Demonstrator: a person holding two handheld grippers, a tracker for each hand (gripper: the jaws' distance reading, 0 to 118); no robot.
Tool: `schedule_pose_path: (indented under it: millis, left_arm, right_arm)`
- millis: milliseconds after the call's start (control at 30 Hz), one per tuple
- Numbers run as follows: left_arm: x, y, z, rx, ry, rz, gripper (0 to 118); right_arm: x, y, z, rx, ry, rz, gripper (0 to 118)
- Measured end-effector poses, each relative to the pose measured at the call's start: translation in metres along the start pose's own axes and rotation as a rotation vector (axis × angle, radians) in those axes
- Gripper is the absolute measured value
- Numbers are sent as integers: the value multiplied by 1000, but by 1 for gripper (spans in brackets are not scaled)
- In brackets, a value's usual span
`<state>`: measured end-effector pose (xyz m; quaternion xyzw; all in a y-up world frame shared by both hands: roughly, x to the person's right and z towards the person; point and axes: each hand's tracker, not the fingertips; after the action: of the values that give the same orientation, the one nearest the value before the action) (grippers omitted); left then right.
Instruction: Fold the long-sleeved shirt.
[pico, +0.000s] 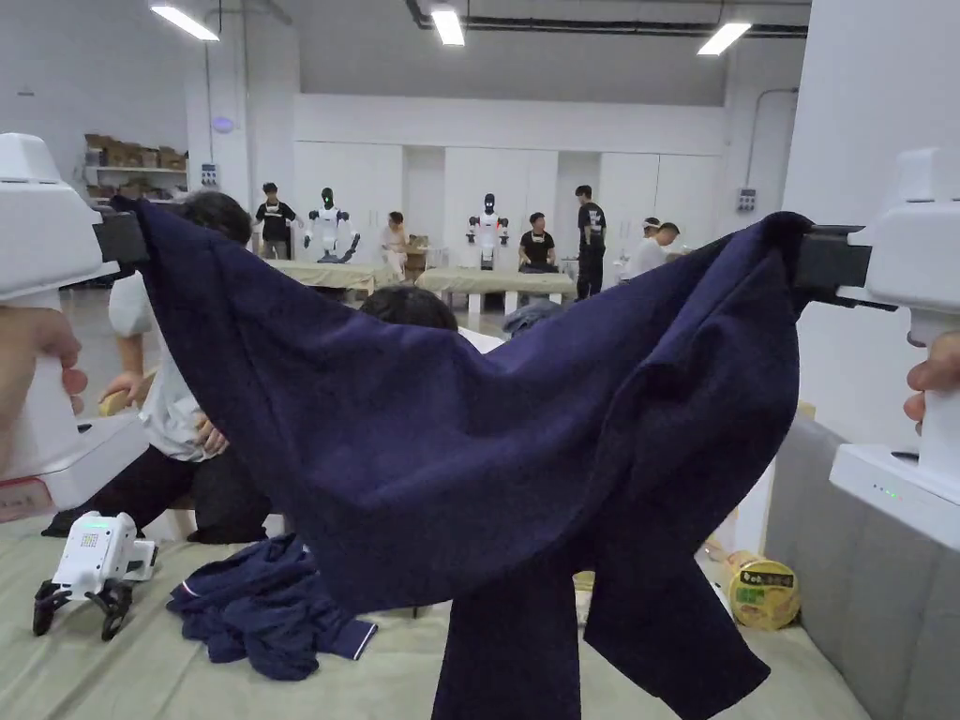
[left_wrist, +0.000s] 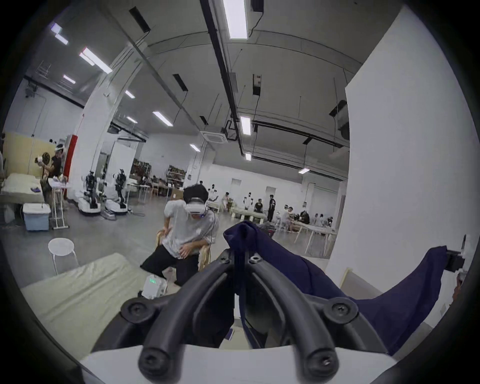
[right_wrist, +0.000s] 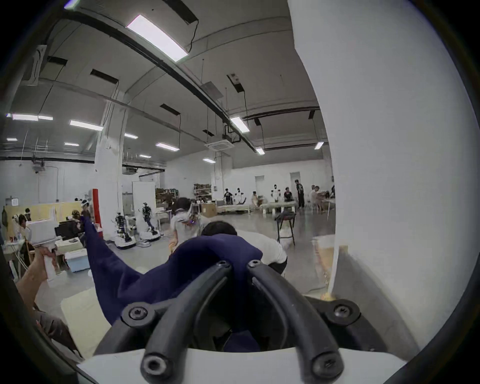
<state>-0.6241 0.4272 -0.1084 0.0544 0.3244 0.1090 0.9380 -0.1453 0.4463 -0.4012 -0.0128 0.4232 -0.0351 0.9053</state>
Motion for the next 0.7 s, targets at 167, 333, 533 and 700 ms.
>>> schedule_pose_path:
  millis: [167,333,533,700]
  left_arm:
    - [18,36,-41,36,-6,5,10]
    - [39,55,-89,58,21,-35,10]
    - [63,42,-136,35,42,-47,10]
    - [65,-10,-153,-36,3,-25,10]
  right_arm:
    - [6,47,-41,38,-84,36,3]
    - [20,76,-83,84,-162,57,3]
    - [37,70,-124,108,-229,72,3]
    - [56,21,-144,66,-239,60,3]
